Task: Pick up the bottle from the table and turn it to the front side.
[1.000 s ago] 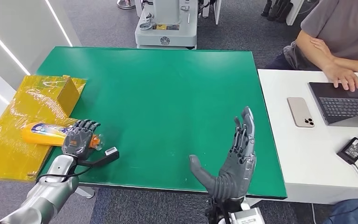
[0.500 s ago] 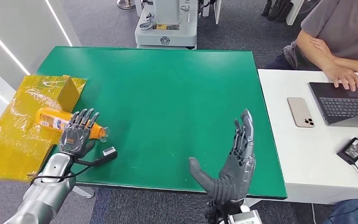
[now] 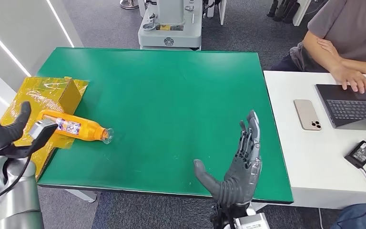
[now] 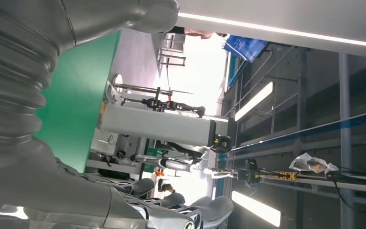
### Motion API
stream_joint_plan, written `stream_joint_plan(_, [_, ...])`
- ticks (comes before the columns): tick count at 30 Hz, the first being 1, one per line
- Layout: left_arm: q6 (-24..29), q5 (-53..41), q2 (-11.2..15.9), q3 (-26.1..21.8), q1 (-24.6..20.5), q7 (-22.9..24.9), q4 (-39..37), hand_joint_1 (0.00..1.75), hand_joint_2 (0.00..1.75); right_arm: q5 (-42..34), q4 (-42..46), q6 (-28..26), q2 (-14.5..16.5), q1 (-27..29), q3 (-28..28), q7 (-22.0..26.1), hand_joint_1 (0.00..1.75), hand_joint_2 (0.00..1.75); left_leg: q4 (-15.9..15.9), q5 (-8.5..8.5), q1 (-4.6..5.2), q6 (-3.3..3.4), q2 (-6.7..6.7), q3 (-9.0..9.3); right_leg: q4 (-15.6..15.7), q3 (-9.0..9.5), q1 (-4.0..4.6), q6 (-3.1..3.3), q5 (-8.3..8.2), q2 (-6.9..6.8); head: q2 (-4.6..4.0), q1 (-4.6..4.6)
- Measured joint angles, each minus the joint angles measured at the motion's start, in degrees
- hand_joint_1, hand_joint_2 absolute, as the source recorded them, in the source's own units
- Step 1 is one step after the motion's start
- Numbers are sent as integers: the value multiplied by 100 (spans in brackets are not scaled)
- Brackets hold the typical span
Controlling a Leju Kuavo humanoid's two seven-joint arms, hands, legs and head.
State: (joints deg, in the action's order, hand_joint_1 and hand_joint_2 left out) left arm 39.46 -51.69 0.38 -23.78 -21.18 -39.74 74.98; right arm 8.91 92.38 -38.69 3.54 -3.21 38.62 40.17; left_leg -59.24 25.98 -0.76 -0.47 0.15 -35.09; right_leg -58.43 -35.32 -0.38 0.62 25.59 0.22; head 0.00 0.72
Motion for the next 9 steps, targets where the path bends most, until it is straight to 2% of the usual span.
stream_joint_plan(6, [-11, 2108, -324, 320, 18, -34, 895, 0, 175, -73, -48, 1, -10, -86, 34, 0, 0, 175, -1, -1, 3, 1, -7, 1, 2, 5, -1, -1, -1, -8, 0, -1])
stream_joint_plan(9, [-16, 2598, -449, 604, 47, -58, 1071, 0, 175, -71, -80, 0, -22, -124, 67, 0, 0, 175, -2, -1, 3, 1, -11, 1, 2, 8, -1, -1, -1, -12, 0, -1])
